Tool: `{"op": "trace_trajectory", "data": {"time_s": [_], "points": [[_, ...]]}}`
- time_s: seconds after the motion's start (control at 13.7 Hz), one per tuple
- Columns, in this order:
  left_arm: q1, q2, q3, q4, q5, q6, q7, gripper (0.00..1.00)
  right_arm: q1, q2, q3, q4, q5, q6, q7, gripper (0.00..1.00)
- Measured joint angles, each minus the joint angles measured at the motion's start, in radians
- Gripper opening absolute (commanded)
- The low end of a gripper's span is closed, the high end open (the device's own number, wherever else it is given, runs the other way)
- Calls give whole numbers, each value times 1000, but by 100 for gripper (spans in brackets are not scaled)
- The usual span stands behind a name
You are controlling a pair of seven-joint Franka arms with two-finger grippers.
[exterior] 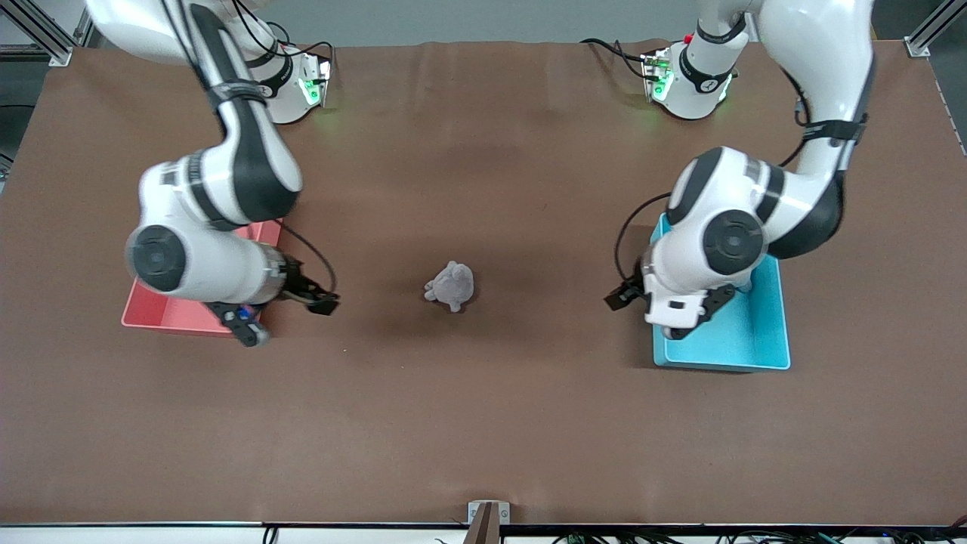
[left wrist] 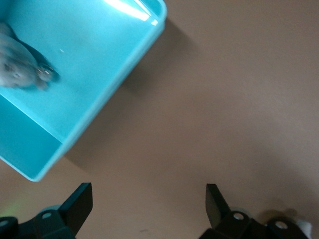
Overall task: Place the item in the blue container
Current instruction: 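Set the second plush on mid-table with the right gripper, then grasp the second plush with the left gripper while the right gripper retracts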
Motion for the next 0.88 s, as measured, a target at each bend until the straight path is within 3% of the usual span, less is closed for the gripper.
{"op": "trace_trajectory", "data": {"time_s": [0.29, 0.58, 0.88], "points": [[-120, 46, -1, 5, 0, 86, -169, 100, -114, -36, 0, -4, -80, -78, -273, 100], [-225, 100, -2, 5, 0, 206, -316, 100, -290, -69, -2, -11, -192, -94, -669, 100], [-323, 184, -1, 5, 0, 364, -493, 100, -358, -133, 0, -7, -260, -142, -787, 100]]}}
